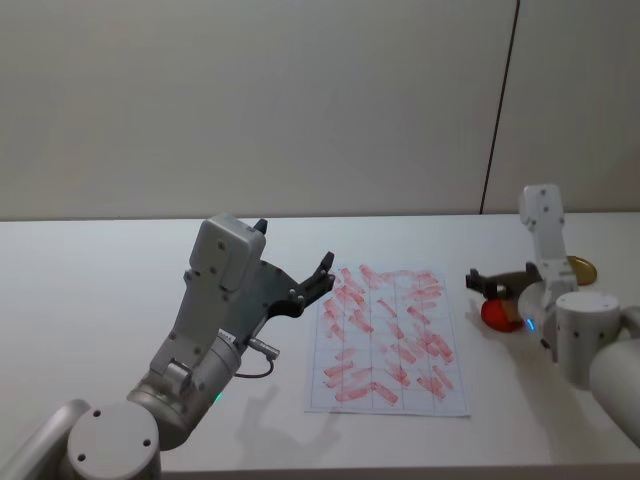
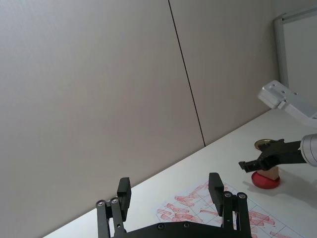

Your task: Use the one hand to pick up the stamp and affix it onto the A4 paper.

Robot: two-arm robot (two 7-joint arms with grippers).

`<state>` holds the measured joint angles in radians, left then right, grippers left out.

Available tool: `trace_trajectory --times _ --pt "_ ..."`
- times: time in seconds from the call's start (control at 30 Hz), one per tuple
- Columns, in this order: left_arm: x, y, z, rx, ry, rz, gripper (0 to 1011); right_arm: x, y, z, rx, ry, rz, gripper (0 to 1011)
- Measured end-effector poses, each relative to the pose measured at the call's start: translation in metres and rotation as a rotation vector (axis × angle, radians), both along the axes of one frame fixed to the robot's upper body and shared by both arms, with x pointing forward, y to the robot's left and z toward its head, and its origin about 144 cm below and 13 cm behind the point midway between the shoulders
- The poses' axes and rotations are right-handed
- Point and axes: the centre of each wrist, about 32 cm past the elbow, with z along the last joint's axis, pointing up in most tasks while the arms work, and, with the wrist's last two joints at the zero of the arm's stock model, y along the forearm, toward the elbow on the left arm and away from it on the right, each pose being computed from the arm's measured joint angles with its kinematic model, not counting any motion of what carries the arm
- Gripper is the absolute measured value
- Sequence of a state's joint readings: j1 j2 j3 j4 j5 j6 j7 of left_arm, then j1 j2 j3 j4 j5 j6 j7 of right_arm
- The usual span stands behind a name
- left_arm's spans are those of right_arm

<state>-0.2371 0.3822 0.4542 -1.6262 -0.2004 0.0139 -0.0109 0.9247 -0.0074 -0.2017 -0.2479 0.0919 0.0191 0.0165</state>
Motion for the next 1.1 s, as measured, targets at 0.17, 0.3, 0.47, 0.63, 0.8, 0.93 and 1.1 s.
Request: trace_trajectory --times 0.17,0.3,0.47,0.63,0.8,0.93,1.1 --pt "0.000 0.000 0.000 0.000 0.000 0.000 993 -0.003 -0.001 0.006 0.009 -0.044 0.006 1001" --pt "0.000 0.000 0.000 0.000 0.000 0.000 993 -0.012 -0.005 0.015 0.020 -0.099 0.016 1001" --pt "0.000 0.000 0.000 0.000 0.000 0.000 993 -0.024 -0.010 0.021 0.033 -0.157 0.024 1001" --pt "0.000 0.000 0.000 0.000 0.000 0.000 993 -0.042 -0.018 0.026 0.046 -0.225 0.038 1001" --pt "0.000 0.000 0.000 0.000 0.000 0.000 993 -0.061 -0.026 0.026 0.051 -0.283 0.050 1001" --pt "0.000 0.000 0.000 0.000 0.000 0.000 993 -0.075 -0.032 0.029 0.052 -0.334 0.062 1001" --pt "0.000 0.000 0.000 0.000 0.000 0.000 993 -0.091 -0.038 0.031 0.051 -0.382 0.077 1001"
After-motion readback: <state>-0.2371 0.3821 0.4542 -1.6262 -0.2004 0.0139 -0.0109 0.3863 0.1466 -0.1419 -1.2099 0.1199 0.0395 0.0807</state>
